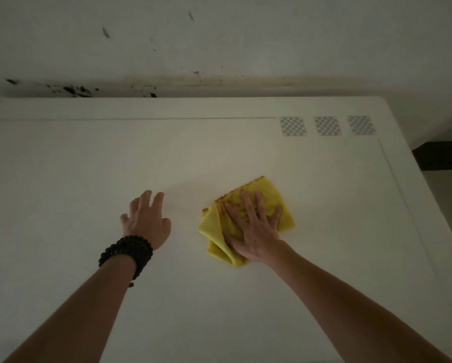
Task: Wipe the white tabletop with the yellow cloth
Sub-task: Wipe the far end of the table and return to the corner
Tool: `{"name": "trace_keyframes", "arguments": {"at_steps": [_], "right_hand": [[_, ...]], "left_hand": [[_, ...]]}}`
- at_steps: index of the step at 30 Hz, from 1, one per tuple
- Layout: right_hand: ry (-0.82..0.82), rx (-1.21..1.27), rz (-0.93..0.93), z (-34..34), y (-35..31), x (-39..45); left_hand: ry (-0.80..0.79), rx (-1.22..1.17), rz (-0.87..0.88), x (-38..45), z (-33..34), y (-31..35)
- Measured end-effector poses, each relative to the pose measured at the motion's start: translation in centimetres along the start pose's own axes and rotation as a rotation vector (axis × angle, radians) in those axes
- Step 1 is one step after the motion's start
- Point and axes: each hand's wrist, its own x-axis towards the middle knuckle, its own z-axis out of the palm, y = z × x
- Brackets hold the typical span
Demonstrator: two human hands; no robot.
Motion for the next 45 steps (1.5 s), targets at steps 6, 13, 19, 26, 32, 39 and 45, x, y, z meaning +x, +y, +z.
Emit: {"name": "trace_keyframes", "arguments": {"at_steps": [6, 13, 19, 26, 32, 39, 45], "right_hand": [[-0.033, -0.038, -0.069, 2.7, -12.7, -1.1], [-0.049, -0.080, -0.118, 6.0, -28.5, -2.0], [-0.053, -0.025, -0.065, 9.0, -39.1, -5.1], [-0.081, 0.034, 0.027, 5.2, -41.5, 3.8], [-0.052, 0.002, -0.058, 5.1, -41.8, 3.6], [-0.118, 0.001, -0.088, 8.0, -44.5, -1.4], [-0.109, 0.016, -0.107, 5.0, -49.2, 7.8]], "left_hand": [[-0.031, 0.077, -0.035, -4.9, 0.2, -12.9], [-0.007, 0.068, -0.124, -11.3, 0.6, -31.4], [0.007, 0.046, -0.148, -15.3, 1.1, -42.7], [0.004, -0.004, -0.185, -14.6, 1.8, -42.7], [0.002, 0.027, -0.178, -14.4, 1.3, -42.4], [0.006, 0.095, -0.148, -13.9, 0.9, -42.8], [-0.029, 0.115, -0.113, -13.8, 0.4, -43.5]]}}
